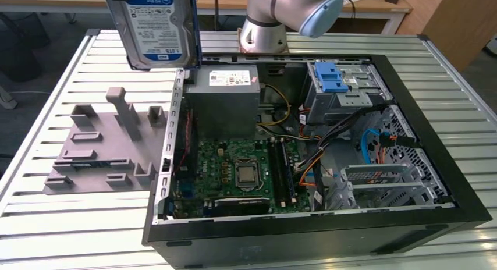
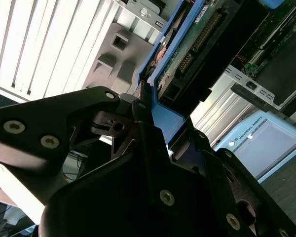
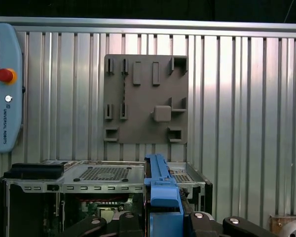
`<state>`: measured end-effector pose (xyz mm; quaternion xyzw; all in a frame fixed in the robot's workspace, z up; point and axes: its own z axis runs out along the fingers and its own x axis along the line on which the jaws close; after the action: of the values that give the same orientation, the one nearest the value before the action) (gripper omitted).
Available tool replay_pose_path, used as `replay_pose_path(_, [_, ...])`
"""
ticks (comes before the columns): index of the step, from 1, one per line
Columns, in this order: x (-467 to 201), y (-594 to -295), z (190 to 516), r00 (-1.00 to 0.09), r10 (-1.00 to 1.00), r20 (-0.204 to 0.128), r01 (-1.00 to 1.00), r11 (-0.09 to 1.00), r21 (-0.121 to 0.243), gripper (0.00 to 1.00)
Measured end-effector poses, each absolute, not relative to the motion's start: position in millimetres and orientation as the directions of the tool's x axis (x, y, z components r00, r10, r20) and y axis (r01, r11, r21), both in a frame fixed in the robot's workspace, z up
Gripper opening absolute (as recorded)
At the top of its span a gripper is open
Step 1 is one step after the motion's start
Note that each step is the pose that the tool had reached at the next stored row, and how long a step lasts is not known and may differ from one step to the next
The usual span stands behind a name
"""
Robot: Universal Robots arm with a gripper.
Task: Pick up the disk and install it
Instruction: 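Pick up the disk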
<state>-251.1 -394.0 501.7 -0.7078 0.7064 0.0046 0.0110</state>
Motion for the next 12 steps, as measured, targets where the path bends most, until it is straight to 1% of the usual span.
replay_pose_path(12, [-237, -397, 502, 0.002, -1.000, -0.022, -1.000, -0.002, -0.009, 0.36])
